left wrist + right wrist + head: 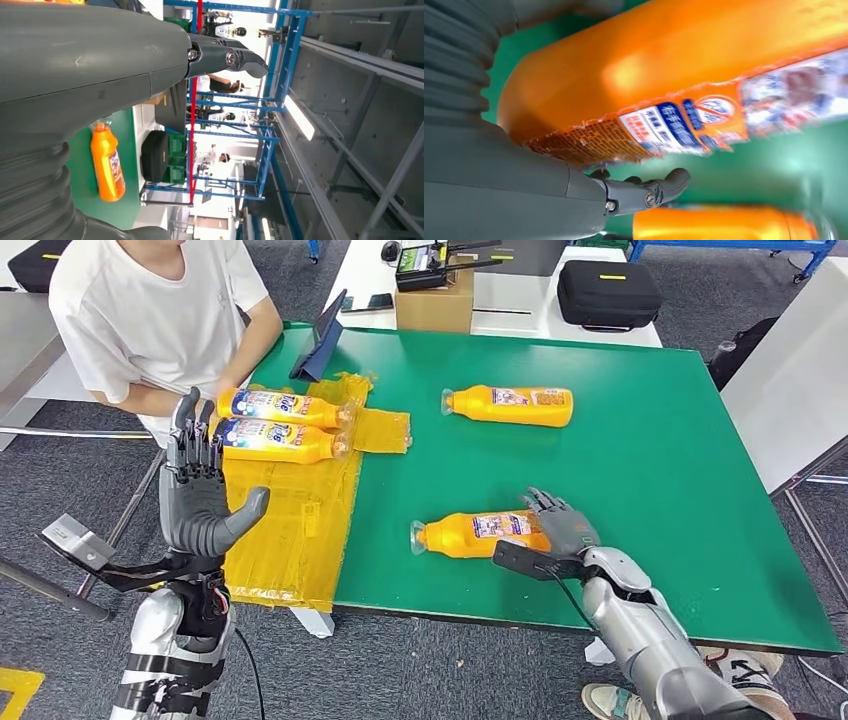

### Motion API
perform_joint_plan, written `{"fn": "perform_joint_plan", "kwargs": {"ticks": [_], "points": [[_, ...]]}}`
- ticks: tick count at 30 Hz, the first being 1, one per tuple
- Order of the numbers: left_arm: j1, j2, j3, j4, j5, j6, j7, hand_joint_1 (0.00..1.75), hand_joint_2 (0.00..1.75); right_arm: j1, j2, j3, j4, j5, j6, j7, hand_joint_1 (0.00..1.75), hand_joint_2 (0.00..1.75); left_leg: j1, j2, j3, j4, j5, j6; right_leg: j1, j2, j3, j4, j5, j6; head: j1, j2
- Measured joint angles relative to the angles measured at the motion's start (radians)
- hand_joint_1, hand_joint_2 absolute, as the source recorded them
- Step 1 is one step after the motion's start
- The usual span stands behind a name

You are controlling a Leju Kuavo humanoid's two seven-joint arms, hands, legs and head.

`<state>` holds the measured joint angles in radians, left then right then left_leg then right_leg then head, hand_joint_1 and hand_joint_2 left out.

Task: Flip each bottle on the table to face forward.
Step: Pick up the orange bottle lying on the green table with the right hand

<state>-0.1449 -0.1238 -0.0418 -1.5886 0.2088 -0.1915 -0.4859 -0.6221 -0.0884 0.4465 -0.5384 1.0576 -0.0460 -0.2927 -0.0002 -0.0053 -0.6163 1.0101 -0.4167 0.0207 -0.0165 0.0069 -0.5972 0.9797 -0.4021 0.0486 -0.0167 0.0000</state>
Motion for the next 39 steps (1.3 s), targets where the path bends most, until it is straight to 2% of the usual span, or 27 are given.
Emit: {"fn": "perform_joint_plan", "kwargs": {"ticks": [12, 21, 23, 26, 30, 34, 39], "points": [[0.000, 0.009, 0.001, 0.038, 0.005, -0.023, -0.006, 0.00, 1.75, -0.134, -0.041, 0.134, 0.101, 0.019, 0.177, 0.019, 1.75, 1.75, 0.000, -0.002, 0.001, 0.000, 0.001, 0.000, 0.000, 0.000, 0.002, 0.000, 0.002, -0.002, 0.000, 0.000], [0.003, 0.014, 0.002, 0.048, 0.009, -0.030, -0.011, 0.00, 1.75, -0.134, -0.060, 0.151, 0.115, -0.092, 0.124, -0.051, 1.75, 1.75, 0.000, -0.005, 0.000, 0.000, 0.001, 0.001, 0.000, -0.001, 0.002, 0.000, 0.002, -0.002, 0.000, 0.000], [0.015, 0.014, 0.001, 0.042, 0.000, -0.024, -0.006, 0.00, 1.75, -0.087, -0.058, 0.127, 0.092, -0.161, 0.046, -0.083, 1.75, 1.75, 0.000, -0.005, 0.000, 0.000, 0.001, 0.001, 0.000, -0.001, 0.002, 0.000, 0.002, -0.002, 0.000, 0.000], [0.057, 0.014, -0.010, 0.027, -0.058, 0.012, 0.018, 0.00, 1.75, 0.063, -0.038, 0.037, -0.028, -0.336, -0.106, -0.153, 1.75, 1.75, 0.001, -0.005, -0.002, 0.000, 0.000, 0.000, 0.001, -0.001, 0.001, 0.000, 0.001, -0.002, 0.000, 0.000], [0.107, 0.003, -0.037, 0.024, -0.073, 0.026, 0.025, 0.00, 1.75, 0.218, 0.004, -0.076, -0.229, -0.469, -0.133, -0.215, 1.75, 1.75, 0.002, -0.005, -0.006, 0.000, 0.000, 0.000, 0.002, -0.001, -0.004, 0.000, 0.001, -0.002, -0.001, 0.000], [0.187, -0.030, -0.066, 0.017, -0.071, 0.049, 0.010, 0.00, 1.75, 0.348, 0.068, -0.184, -0.478, -0.604, -0.157, -0.282, 1.75, 1.75, 0.002, -0.005, -0.007, 0.000, -0.001, -0.001, 0.002, -0.001, -0.005, 0.000, -0.001, -0.001, 0.000, 0.000], [0.274, -0.065, -0.138, 0.015, -0.074, 0.060, -0.009, 0.00, 1.75, 0.454, 0.142, -0.247, -0.743, -0.675, -0.164, -0.294, 1.75, 1.75, 0.001, -0.004, -0.008, 0.000, -0.002, -0.001, 0.002, -0.001, -0.006, 0.000, -0.001, -0.001, 0.000, 0.000]]}}
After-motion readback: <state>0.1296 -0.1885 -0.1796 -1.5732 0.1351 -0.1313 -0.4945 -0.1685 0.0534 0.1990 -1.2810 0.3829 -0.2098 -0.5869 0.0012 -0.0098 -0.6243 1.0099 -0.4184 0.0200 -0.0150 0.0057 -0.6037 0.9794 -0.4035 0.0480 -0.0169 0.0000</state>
